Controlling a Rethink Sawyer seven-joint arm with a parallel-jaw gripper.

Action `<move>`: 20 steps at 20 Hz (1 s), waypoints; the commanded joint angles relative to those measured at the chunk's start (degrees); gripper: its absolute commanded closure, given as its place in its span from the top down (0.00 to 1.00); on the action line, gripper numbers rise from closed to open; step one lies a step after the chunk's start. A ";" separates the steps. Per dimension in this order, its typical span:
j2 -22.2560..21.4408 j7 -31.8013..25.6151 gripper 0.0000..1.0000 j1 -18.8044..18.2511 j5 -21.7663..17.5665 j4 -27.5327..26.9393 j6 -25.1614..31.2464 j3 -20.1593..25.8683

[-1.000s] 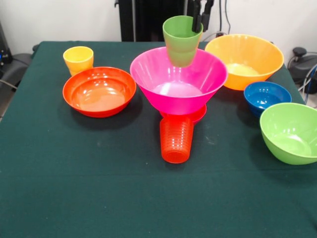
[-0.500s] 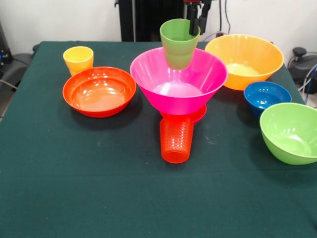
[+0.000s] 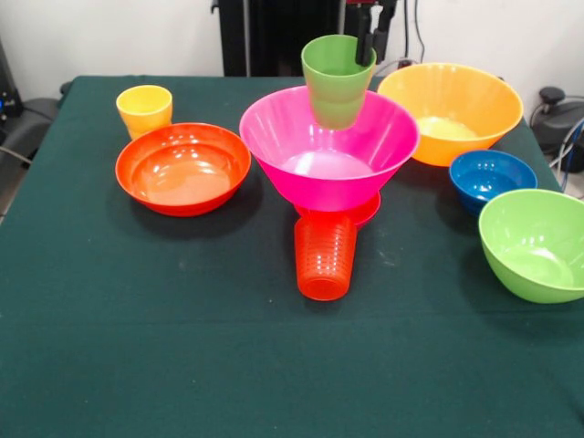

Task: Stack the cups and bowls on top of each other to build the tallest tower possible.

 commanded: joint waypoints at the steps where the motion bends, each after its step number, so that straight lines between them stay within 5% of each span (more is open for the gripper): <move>1: 1.94 -10.05 0.00 -0.59 -7.53 -1.73 -4.25 1.02; 20: 4.49 -9.52 0.00 -2.23 -12.01 -2.12 -10.65 1.47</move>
